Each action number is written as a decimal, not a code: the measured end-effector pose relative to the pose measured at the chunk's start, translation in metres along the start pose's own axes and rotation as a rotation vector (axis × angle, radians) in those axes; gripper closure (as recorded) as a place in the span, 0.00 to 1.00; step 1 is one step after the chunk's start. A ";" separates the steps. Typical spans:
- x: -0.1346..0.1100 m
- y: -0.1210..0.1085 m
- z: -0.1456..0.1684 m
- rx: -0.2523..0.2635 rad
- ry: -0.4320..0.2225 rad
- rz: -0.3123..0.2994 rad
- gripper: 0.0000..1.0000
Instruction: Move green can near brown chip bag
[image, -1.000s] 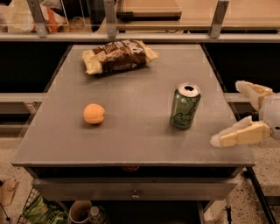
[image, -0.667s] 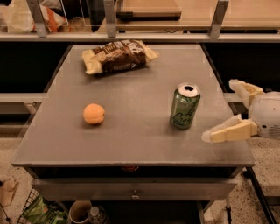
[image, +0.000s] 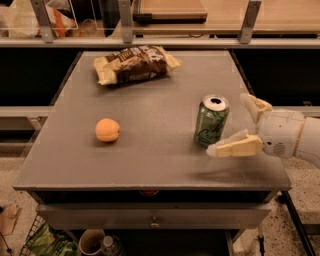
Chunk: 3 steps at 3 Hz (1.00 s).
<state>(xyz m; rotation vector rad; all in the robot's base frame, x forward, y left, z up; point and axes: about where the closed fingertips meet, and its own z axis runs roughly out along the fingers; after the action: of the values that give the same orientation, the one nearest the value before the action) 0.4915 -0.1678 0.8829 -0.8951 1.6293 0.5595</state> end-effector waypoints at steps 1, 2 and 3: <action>0.001 0.006 0.023 -0.039 -0.035 0.007 0.00; -0.004 0.010 0.038 -0.067 -0.061 -0.001 0.18; -0.006 0.011 0.045 -0.081 -0.077 -0.017 0.41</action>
Offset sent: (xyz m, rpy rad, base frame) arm 0.0221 0.0479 -0.0087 0.0750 -0.0351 0.1004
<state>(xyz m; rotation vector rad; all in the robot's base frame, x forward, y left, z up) 0.5106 -0.1258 0.8765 -0.9348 1.5374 0.6439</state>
